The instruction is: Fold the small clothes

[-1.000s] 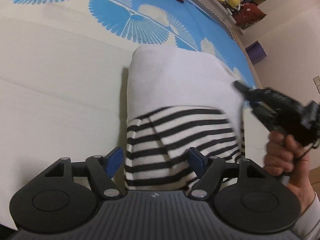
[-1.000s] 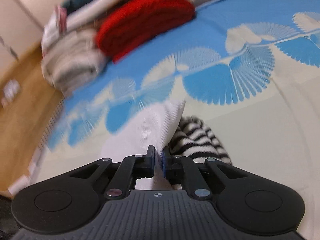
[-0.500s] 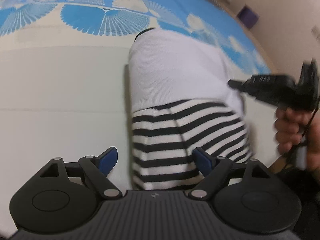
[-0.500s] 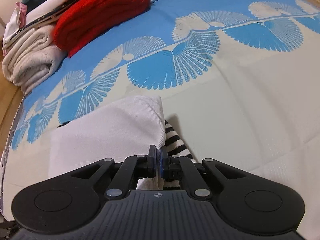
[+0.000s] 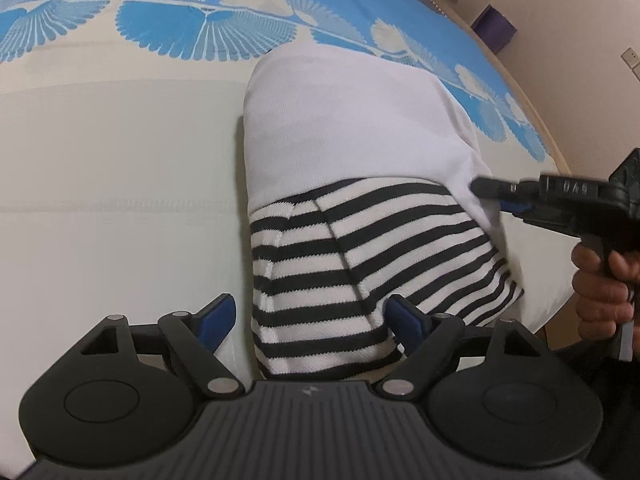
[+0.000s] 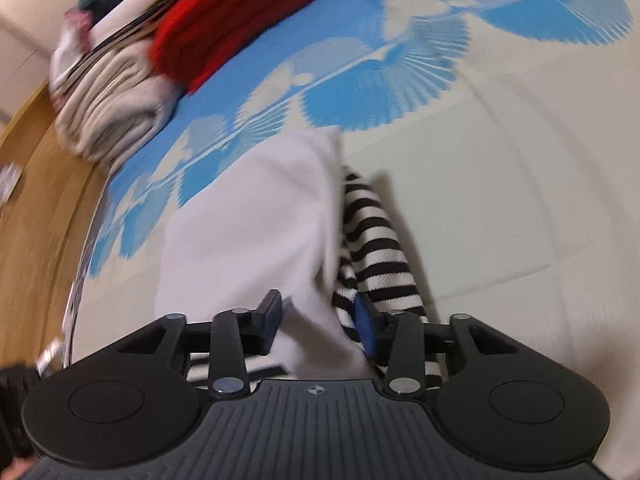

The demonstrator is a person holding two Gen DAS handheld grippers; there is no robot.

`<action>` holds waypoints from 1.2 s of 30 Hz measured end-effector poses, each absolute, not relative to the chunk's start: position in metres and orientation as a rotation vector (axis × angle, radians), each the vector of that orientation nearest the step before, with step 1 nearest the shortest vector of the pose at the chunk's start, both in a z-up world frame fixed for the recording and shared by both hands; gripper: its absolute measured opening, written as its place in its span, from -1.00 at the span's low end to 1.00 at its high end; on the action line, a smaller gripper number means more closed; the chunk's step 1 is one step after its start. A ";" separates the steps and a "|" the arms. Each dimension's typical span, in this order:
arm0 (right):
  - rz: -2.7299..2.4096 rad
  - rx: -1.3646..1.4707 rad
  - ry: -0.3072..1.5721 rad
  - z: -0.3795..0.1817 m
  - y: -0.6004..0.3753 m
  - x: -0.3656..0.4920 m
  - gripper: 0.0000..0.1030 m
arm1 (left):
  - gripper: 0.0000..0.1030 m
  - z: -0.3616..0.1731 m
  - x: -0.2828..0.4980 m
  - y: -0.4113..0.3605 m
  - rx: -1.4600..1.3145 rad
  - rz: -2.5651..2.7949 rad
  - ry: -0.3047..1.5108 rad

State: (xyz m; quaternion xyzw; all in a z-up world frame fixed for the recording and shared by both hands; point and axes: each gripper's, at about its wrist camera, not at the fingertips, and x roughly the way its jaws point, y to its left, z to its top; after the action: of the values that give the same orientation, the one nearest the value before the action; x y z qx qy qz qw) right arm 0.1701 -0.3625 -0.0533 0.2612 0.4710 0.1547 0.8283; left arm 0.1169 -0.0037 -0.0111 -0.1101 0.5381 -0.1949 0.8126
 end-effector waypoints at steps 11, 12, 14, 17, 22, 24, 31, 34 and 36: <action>0.182 0.508 1.077 -0.061 -0.386 0.150 -0.92 | 0.70 -0.014 0.108 -0.012 -0.173 -0.427 1.153; 0.187 0.476 1.101 -0.066 -0.380 0.151 -0.92 | 0.70 -0.013 0.109 -0.011 -0.178 -0.425 1.153; 0.195 0.391 1.100 -0.067 -0.368 0.150 -0.92 | 0.70 -0.011 0.109 -0.011 -0.165 -0.424 1.145; 0.190 0.379 1.104 -0.068 -0.364 0.152 -0.92 | 0.70 -0.012 0.109 -0.012 -0.150 -0.426 1.137; 0.180 0.327 1.122 -0.073 -0.356 0.155 -0.92 | 0.73 -0.015 0.109 -0.015 -0.139 -0.424 1.139; 0.177 0.311 1.124 -0.073 -0.353 0.156 -0.92 | 0.73 -0.016 0.111 -0.013 -0.165 -0.426 1.157; 0.161 0.344 1.097 -0.065 -0.354 0.156 -0.88 | 0.73 0.001 0.119 -0.002 -0.247 -0.440 1.109; 0.162 0.334 1.099 -0.065 -0.354 0.155 -0.88 | 0.73 0.003 0.132 0.010 -0.331 -0.425 1.083; 0.162 0.318 1.103 -0.066 -0.352 0.156 -0.88 | 0.73 0.001 0.146 0.017 -0.411 -0.415 1.074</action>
State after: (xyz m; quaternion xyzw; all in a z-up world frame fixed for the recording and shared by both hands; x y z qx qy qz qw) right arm 0.1565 -0.3523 -0.0659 0.1500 0.5213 0.0764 0.8366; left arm 0.1462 0.0172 0.0007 -0.1930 0.5041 -0.1947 0.8190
